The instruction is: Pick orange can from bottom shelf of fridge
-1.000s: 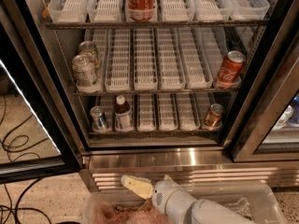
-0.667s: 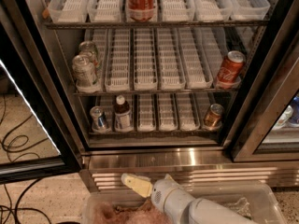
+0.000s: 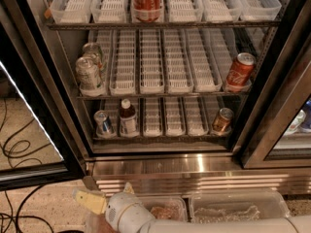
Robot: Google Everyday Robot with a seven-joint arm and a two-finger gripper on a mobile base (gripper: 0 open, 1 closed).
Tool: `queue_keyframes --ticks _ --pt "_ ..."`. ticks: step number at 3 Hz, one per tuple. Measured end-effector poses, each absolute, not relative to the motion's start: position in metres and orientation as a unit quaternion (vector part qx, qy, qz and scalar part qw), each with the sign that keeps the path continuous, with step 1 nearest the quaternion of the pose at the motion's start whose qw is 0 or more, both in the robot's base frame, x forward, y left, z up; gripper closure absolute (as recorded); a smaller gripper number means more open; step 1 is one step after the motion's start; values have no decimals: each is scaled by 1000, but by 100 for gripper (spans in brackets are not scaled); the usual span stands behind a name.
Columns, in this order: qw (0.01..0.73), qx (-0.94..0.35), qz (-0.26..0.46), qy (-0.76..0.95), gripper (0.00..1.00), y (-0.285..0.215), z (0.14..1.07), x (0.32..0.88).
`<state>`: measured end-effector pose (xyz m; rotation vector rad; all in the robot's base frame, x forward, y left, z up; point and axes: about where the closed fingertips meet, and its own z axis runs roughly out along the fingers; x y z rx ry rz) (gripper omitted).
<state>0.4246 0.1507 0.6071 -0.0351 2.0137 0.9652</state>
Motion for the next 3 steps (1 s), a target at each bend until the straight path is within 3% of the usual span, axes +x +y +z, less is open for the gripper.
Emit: queue_keyframes --ticks 2,3 --pt "456 14 368 810 0 138 609 433" --pt "467 23 387 795 0 171 625 414"
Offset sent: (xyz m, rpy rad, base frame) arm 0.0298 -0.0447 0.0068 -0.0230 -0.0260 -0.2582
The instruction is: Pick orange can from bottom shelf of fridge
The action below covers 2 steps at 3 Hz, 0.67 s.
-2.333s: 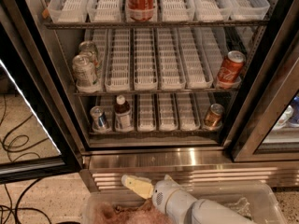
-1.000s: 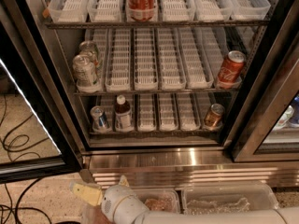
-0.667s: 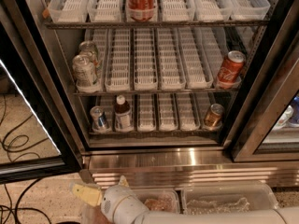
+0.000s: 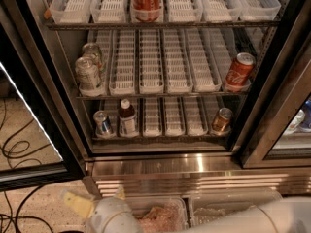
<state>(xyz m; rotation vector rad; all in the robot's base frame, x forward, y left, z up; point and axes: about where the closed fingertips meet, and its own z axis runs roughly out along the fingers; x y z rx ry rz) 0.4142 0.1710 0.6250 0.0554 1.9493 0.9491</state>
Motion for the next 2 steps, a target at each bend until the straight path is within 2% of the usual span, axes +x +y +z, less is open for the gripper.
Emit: queue_keyframes --ticks 1,2 --pt "472 4 398 787 0 217 628 394" --pt "474 -5 392 789 0 232 625 387"
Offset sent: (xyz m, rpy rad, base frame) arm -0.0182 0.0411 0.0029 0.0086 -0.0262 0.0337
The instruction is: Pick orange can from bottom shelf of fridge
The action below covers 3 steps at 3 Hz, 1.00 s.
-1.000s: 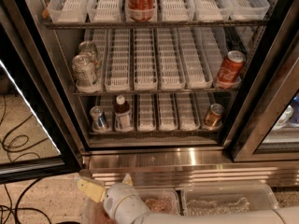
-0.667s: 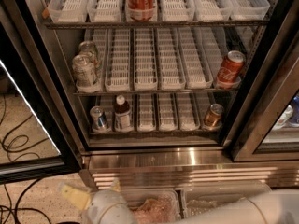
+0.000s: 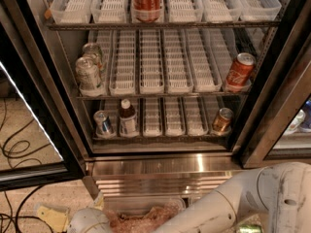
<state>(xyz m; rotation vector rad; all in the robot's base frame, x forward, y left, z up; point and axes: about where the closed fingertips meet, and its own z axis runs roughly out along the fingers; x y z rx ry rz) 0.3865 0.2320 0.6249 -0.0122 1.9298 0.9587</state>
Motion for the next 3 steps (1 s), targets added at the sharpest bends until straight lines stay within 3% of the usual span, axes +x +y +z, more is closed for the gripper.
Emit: queue_keyframes --ticks 3 --pt "507 -11 310 804 0 273 617 401"
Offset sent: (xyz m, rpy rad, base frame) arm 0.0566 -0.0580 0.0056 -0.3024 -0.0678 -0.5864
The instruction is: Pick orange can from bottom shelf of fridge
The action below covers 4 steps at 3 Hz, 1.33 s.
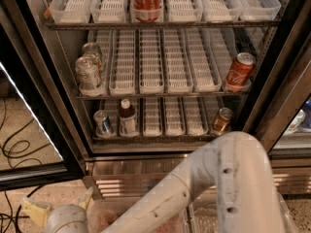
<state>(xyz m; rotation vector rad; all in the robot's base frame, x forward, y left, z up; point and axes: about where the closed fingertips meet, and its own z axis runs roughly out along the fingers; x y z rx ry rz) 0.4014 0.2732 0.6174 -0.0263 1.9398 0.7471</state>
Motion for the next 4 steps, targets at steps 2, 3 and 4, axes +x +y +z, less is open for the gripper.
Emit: queue_keyframes --ticks 2,3,4 --pt "496 -40 325 804 0 302 615 381" --pt "504 -28 325 800 0 301 618 387" --pt "533 5 305 789 0 295 634 418"
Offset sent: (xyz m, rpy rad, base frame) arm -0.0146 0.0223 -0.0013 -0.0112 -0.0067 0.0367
